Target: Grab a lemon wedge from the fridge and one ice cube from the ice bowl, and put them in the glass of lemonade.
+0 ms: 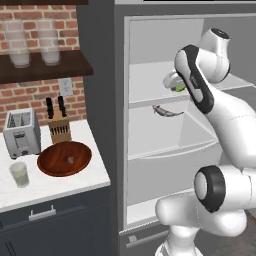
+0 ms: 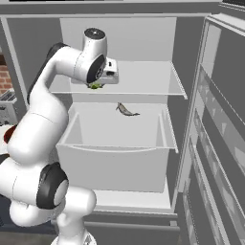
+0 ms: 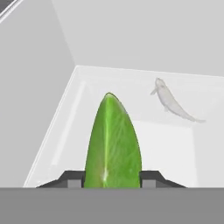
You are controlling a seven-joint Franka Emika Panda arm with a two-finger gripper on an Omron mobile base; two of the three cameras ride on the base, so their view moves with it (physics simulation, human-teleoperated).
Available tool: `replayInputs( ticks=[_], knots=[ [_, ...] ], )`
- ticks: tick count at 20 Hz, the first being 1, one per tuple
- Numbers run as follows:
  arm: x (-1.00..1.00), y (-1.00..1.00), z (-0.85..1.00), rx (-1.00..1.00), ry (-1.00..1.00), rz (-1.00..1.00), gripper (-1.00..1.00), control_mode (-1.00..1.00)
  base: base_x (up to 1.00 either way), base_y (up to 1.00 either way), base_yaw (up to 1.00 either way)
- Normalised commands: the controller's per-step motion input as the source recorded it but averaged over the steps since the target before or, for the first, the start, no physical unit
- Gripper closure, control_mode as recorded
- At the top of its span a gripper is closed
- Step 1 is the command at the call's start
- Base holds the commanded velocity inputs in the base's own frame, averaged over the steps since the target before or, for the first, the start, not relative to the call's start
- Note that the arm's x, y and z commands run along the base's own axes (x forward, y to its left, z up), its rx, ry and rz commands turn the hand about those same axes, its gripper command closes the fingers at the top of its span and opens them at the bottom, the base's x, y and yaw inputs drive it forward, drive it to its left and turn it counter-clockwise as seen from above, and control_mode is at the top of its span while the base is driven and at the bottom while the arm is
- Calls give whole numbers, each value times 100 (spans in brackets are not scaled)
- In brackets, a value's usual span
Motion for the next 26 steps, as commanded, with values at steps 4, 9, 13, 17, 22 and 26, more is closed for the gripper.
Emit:
replayInputs(
  ticks=[4,9,13,17,22,26],
  knots=[
    [-100,0,-10,2,-9,0,100,-100,0,0,0],
    [-100,0,-2,2,-6,0,100,-100,0,0,0],
    [-100,0,0,0,0,0,100,-100,0,0,0],
    [-100,0,-2,0,12,0,100,-100,0,0,0],
    [-100,0,-38,0,19,0,100,-100,0,0,0],
    [-89,0,-84,0,16,0,100,-100,0,0,0]
  ],
)
